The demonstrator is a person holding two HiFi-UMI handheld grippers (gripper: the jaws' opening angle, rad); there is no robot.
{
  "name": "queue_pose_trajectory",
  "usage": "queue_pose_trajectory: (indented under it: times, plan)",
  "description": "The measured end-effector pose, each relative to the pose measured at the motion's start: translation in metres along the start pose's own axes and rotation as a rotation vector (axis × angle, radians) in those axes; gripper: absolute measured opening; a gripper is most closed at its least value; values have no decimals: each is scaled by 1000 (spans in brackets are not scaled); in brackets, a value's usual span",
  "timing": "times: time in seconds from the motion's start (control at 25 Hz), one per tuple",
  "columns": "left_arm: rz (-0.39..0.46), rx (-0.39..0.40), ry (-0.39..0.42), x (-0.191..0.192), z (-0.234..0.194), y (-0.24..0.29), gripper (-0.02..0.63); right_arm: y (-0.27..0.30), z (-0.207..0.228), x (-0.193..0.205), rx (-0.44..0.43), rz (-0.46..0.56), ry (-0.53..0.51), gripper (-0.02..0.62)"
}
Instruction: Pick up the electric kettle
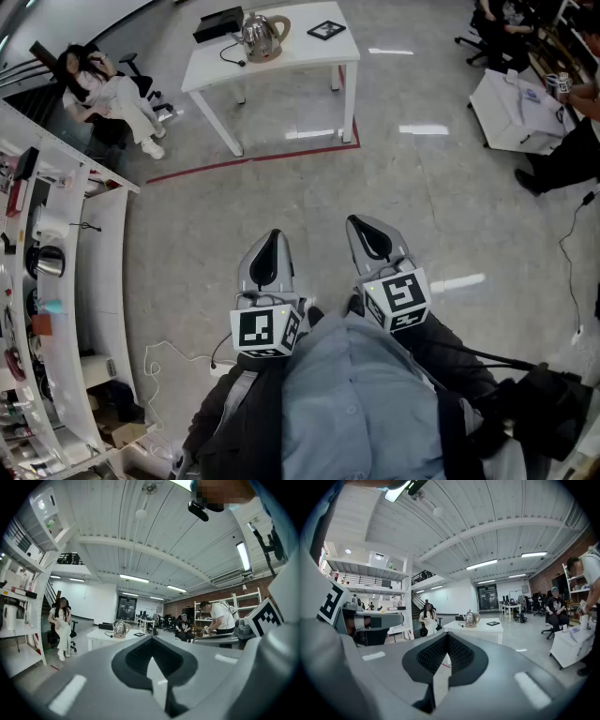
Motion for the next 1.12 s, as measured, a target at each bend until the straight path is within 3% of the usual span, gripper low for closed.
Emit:
queue_pose_trajectory:
  times: [0.32, 0.48, 0.6, 0.8, 1.12]
  plan:
    - [-11, 9, 0, 7, 13, -3, 0, -14, 7, 6, 9, 10, 3, 23]
    - [-4, 19, 0, 8, 19, -2, 0, -17, 13, 8, 9, 34, 55, 23]
    - [-10, 9, -7, 5, 36, 9, 0, -24, 35, 5, 35, 42, 60, 25]
    - [-19, -7, -19, 4, 65, 27, 2, -30, 66, 9, 6, 28, 69, 25]
    - [-58, -50, -19, 16, 45, 42, 2, 2, 70, 25, -35, -29, 99, 25]
Point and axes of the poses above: the fingertips, and each gripper's own axes: y forward along the fingers, z to its right, x out of its underside, the point moved 6 cm from there along -y, backward along the fingers
